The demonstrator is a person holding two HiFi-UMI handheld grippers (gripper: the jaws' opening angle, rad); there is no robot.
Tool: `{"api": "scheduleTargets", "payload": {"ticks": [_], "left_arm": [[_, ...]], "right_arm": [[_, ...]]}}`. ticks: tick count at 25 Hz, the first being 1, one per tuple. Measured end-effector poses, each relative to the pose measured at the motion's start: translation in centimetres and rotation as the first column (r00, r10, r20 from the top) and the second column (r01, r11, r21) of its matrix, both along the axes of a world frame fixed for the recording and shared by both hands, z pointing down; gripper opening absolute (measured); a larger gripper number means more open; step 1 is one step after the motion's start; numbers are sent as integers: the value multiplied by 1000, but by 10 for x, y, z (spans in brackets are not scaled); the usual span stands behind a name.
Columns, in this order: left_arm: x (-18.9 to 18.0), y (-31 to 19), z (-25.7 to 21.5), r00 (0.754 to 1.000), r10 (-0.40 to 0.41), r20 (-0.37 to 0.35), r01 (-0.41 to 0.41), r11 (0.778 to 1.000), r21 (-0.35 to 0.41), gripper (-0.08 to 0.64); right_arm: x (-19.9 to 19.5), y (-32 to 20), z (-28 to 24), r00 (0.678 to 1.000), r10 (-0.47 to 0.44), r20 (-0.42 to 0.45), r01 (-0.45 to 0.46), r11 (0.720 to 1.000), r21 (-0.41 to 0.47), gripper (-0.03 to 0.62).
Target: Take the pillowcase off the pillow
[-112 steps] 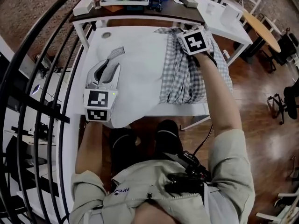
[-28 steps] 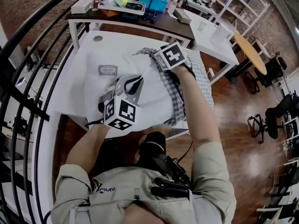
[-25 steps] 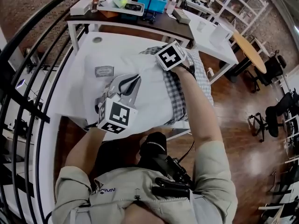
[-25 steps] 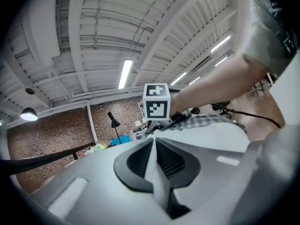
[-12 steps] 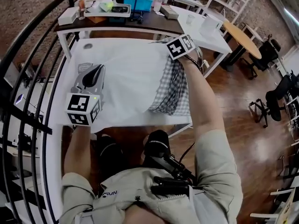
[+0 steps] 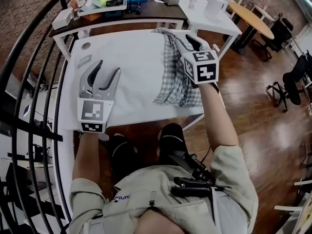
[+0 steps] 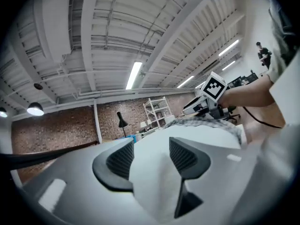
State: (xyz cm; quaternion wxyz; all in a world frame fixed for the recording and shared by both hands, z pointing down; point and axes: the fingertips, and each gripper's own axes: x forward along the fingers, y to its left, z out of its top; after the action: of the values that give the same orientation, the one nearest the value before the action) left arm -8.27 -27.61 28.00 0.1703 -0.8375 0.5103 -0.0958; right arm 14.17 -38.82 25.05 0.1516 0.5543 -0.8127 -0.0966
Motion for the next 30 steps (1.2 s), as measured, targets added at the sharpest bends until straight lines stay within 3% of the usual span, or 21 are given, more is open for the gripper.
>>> {"api": "scheduleTargets", "payload": {"ticks": [3, 5, 8, 11, 14, 17, 18, 21, 24, 30], "left_arm": [[41, 52, 4, 989, 124, 83, -127, 992, 28, 233], [66, 71, 27, 971, 185, 151, -186, 983, -9, 258], [85, 69, 81, 947, 201, 249, -175, 977, -124, 306], [87, 53, 101, 943, 168, 287, -127, 980, -154, 307], [83, 42, 102, 950, 129, 284, -91, 986, -142, 181], [82, 38, 99, 954, 100, 283, -66, 990, -126, 69], [80, 37, 95, 958, 85, 274, -56, 992, -115, 38], [70, 35, 71, 975, 50, 219, -35, 997, -71, 21], [59, 33, 42, 983, 30, 183, -25, 999, -29, 20], [29, 29, 15, 998, 43, 54, -40, 997, -63, 21]], "right_arm": [[-8, 74, 2, 996, -76, 45, 73, 996, 58, 147], [-14, 115, 13, 993, -101, 62, 97, 993, 67, 147], [-25, 154, 47, 990, -109, 94, 108, 994, 10, 147], [-39, 167, 98, 991, -111, 80, 119, 988, -102, 153], [-49, 160, 133, 995, -89, 42, 95, 983, -160, 188], [-52, 149, 140, 998, -58, 10, 59, 991, -124, 188], [-53, 147, 139, 999, -48, -12, 46, 994, -99, 152], [-44, 149, 130, 996, -6, -88, 3, 999, -36, 49], [-17, 149, 113, 987, 69, -143, -66, 998, 22, 31], [52, 140, 93, 938, 231, -258, -204, 971, 129, 26]]}}
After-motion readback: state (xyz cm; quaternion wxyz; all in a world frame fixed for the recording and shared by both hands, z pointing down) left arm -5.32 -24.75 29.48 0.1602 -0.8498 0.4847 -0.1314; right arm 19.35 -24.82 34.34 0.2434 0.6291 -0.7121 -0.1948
